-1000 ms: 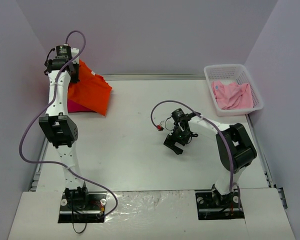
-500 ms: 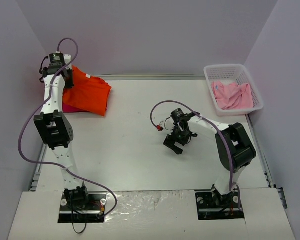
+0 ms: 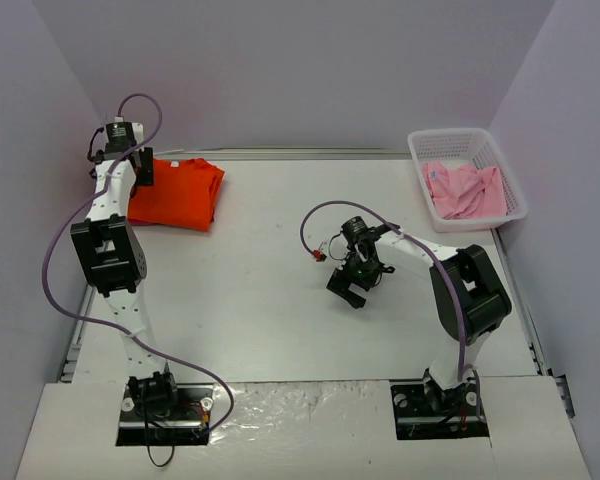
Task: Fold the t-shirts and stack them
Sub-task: Put the neatly folded tshirt into the corner of the board with the left arm
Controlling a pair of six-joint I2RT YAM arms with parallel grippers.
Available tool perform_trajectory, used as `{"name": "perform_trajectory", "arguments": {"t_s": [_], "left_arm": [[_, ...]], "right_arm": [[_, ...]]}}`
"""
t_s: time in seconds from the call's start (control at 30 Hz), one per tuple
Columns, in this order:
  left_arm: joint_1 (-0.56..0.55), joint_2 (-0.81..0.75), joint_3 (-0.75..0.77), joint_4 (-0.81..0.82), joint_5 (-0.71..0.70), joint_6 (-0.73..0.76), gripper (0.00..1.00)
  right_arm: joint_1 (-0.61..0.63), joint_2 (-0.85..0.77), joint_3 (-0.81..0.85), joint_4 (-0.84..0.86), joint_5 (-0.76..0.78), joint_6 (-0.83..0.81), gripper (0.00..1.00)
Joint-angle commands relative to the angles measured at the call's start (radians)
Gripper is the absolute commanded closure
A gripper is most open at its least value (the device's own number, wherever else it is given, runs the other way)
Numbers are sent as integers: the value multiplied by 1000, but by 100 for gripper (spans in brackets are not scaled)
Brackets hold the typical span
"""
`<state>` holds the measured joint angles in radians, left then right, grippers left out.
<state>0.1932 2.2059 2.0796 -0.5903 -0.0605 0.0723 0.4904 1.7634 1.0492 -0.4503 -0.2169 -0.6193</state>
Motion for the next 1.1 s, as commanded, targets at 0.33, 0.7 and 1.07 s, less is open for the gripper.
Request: {"name": "perform_trajectory", "arguments": {"t_s": [0.33, 0.7, 1.07], "left_arm": [[15, -302, -110, 78, -139, 26, 29], [-124, -951, -838, 277, 237, 50, 5], [-179, -1201, -1155, 346, 297, 184, 6]], "right_arm": [[-27, -22, -26, -37, -13, 3, 0], [-148, -281, 47, -36, -108, 13, 0], [-263, -461, 54, 154, 65, 210, 0]]}}
